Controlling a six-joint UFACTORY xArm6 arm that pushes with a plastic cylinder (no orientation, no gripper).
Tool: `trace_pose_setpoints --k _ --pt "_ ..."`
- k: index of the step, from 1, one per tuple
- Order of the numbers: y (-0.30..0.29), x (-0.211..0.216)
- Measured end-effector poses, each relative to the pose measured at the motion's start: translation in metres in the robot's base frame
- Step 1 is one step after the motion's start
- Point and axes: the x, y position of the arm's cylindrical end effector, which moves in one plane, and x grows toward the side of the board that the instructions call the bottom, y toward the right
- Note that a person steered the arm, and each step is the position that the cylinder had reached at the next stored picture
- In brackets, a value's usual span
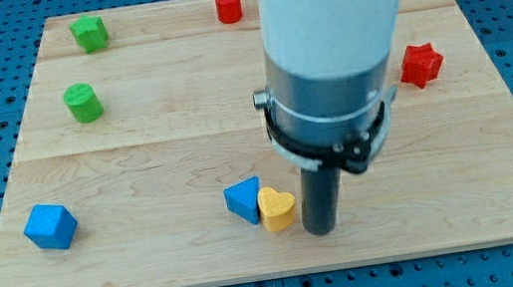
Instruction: Push the yellow heart and blue triangle towards the bottom right of the board
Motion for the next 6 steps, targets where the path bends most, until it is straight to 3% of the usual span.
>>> trace_pose_setpoints --k 2,3,5,6 --pt "-0.026 0.019" --pt "-0.080 0.001" --pt "0.062 -0.030" --pt "0.069 -0.021"
